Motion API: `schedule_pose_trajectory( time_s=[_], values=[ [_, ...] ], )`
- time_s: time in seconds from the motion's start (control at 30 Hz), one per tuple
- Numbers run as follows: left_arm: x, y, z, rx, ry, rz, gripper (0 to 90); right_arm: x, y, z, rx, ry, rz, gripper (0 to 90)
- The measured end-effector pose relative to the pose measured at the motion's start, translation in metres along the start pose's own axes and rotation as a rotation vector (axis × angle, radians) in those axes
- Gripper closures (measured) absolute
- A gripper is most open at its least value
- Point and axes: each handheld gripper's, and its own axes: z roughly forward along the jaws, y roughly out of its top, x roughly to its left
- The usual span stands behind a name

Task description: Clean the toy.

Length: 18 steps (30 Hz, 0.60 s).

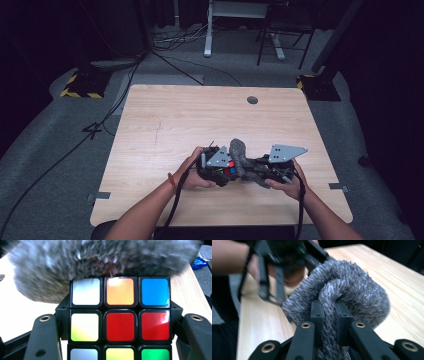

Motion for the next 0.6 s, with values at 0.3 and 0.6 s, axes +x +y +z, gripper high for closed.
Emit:
schedule_pose_trajectory(
  time_s=[0.3,0.6],
  values=[
    [0.001,0.003,-0.006,-0.036,0.007,-0.003,33.7,-0.013,-0.018,0.004,0.094,-0.024,0.050,80.2],
    [0.002,0.006,-0.014,-0.111,-0.002,-0.021,33.7,-0.014,-0.026,0.012,0.097,0.032,0.093,80.2]
  ],
)
